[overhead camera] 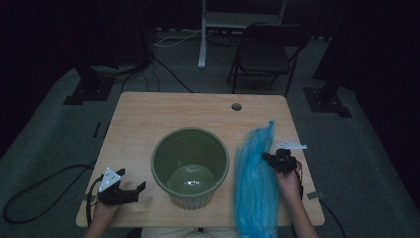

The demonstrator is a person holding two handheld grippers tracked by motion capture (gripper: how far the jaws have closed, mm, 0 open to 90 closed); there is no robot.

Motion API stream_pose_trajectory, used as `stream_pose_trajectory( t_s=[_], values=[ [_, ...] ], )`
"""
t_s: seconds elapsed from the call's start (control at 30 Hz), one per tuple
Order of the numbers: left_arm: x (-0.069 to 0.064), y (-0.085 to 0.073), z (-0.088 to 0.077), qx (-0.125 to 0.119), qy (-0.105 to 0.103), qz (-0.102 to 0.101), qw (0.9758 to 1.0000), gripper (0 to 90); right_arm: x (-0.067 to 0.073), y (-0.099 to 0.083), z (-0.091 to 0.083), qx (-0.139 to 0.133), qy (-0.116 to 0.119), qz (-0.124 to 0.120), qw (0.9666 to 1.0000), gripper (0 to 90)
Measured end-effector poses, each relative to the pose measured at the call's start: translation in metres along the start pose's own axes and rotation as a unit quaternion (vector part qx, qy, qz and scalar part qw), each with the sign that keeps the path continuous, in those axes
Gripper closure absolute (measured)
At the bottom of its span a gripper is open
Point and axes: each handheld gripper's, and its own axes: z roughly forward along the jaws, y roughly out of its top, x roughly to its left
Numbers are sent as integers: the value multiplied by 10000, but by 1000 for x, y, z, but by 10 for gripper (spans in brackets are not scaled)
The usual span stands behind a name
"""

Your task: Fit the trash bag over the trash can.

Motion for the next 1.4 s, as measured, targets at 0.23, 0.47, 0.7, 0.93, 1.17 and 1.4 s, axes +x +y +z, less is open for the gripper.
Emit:
stream_pose_trajectory(
  t_s=[0.23,0.47,0.7,0.93,1.17,1.4],
  values=[
    [0,0,0,1,-1,-11,10000,10,2,20,-43,-747,199,100,9970,900],
    [-1,0,1,12,7,10,10000,10,11,38,-74,-1231,253,-16,9921,900],
    [0,1,0,-7,6,4,10000,10,27,62,-110,-1792,467,-157,9826,900],
    [0,1,0,-6,-3,-2,10000,10,42,94,-144,-2354,601,-406,9692,900],
    [0,0,1,6,-2,-5,10000,10,59,131,-177,-2818,667,-699,9546,900],
    [-1,1,1,11,-17,-10,10000,10,85,179,-207,-3377,751,-1059,9323,900]
  ],
)
